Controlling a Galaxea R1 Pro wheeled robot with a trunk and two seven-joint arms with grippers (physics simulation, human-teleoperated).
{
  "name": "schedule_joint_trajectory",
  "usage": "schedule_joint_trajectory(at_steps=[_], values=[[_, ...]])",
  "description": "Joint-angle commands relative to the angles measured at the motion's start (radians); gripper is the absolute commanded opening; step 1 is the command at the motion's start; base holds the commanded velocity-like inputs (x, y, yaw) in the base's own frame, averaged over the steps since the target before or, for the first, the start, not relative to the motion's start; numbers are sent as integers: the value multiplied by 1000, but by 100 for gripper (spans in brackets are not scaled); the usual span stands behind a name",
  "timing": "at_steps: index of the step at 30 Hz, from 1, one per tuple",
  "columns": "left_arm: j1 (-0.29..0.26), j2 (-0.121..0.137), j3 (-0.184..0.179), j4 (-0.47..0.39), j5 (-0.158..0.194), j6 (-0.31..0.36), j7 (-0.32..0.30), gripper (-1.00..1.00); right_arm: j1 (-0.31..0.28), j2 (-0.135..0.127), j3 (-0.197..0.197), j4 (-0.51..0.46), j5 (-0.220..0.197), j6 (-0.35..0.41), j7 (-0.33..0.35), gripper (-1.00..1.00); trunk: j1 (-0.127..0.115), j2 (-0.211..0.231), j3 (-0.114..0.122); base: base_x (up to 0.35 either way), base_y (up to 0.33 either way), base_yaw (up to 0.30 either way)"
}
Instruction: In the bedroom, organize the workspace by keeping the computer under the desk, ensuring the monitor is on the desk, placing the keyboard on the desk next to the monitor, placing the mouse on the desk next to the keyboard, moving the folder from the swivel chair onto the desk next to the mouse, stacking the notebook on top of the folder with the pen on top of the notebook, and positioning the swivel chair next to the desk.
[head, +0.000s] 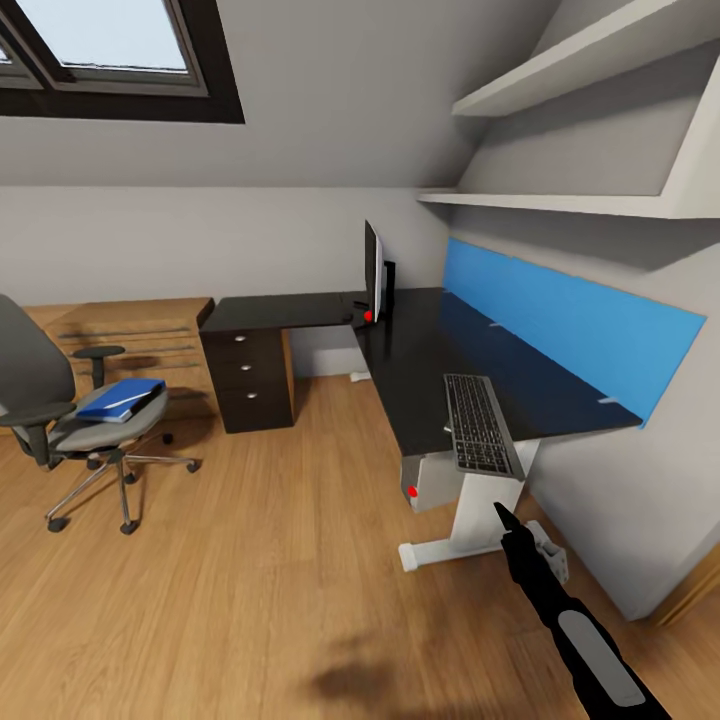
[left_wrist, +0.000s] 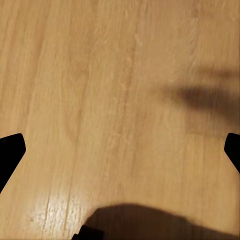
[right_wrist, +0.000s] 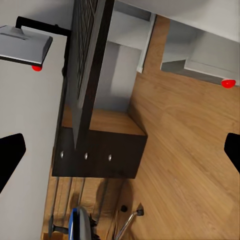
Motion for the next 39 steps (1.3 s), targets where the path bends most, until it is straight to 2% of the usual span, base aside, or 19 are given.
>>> schedule_joint_trajectory(at_steps=[1, 10, 39], values=[[-1, 1, -7, 0, 10, -5, 8, 100, -1, -1, 2, 0, -10, 2, 3, 100, 0, 0, -1, 0, 0, 0], [-1, 2, -5, 0, 11, -5, 1, 100, -1, -1, 2, 0, -10, 1, 3, 100, 0, 0, -1, 16, 0, 0], [-1, 3, -6, 3, 10, -4, -2, 100, -1, -2, 0, 0, -10, 1, 3, 100, 0, 0, -1, 162, 12, 0]])
